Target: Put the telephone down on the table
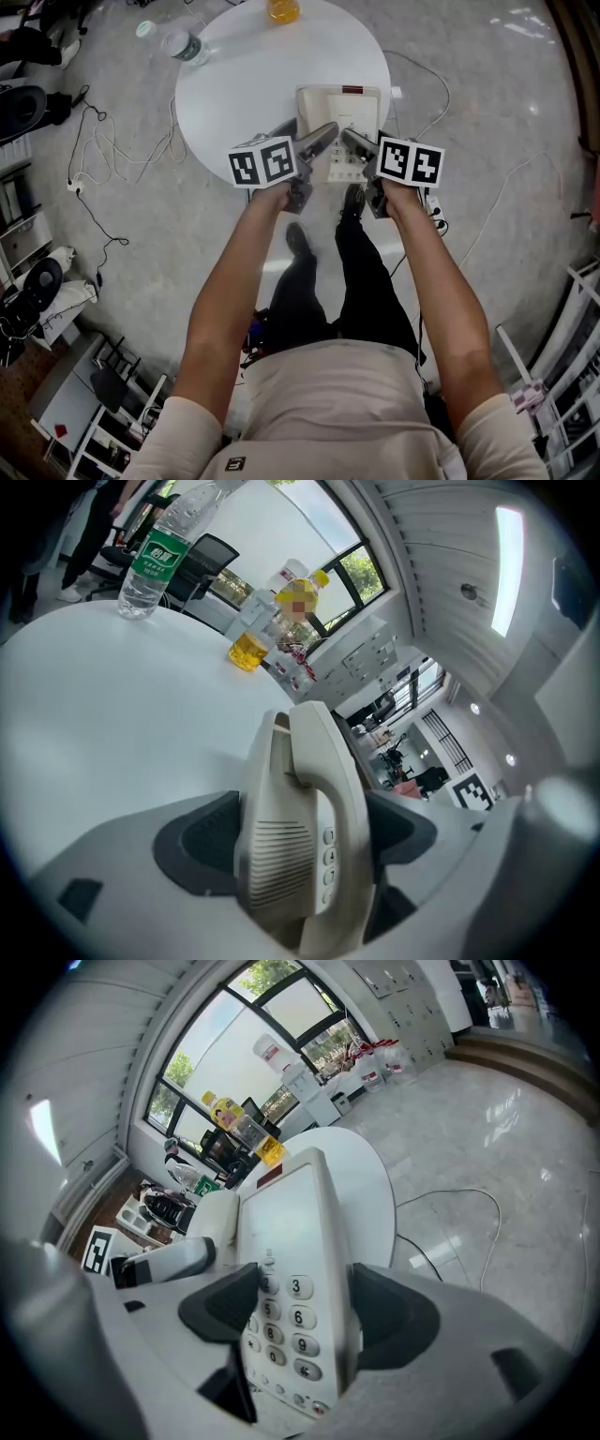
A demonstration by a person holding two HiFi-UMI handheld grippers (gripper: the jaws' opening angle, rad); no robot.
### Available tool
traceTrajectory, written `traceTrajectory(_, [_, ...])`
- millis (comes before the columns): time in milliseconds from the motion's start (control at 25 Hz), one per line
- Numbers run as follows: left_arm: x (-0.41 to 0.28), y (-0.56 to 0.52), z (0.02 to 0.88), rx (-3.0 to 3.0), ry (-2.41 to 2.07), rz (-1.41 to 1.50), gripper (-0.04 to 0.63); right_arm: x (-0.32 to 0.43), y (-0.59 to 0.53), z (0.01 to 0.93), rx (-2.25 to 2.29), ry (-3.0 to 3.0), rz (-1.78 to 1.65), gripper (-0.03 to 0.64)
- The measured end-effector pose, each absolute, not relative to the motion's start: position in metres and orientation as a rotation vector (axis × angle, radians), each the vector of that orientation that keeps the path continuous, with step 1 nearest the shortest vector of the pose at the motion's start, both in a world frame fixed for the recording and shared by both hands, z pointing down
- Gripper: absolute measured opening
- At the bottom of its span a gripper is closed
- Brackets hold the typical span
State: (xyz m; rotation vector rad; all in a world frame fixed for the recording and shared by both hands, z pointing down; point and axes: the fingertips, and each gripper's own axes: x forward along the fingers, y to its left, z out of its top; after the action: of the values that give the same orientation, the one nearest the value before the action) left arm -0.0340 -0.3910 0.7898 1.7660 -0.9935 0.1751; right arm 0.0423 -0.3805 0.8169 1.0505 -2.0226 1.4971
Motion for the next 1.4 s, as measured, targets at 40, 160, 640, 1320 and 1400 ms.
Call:
traceTrajectory(40, [-0.034, -0.392, 0.791, 1.761, -0.99, 0.17, 0.383, 0.041, -0.382, 0.817, 1.05, -2.024, 1.493, 0.296])
traceTrajectory(160, [-0.037, -0.393, 0.79, 1.765, -1.018, 0.175, 0.383, 0.042, -0.381, 0.817, 1.042, -2.029, 1.486, 0.296])
traceTrajectory(640, [-0.062, -0.392, 0.763, 1.835, -1.187, 0.228, 0.282, 0.054, -0.376, 0.805, 1.068, -1.988, 1.268, 0.268])
traceTrajectory(1320, [-0.106, -0.369, 0.584, 2.104, -1.252, 0.024, 0.093, 0.063, -0.378, 0.655, 1.24, -2.17, 0.954, 0.063])
traceTrajectory(1400, [-0.109, -0.36, 0.557, 2.161, -1.258, 0.02, 0.071, 0.059, -0.376, 0.621, 1.254, -2.249, 0.893, 0.014])
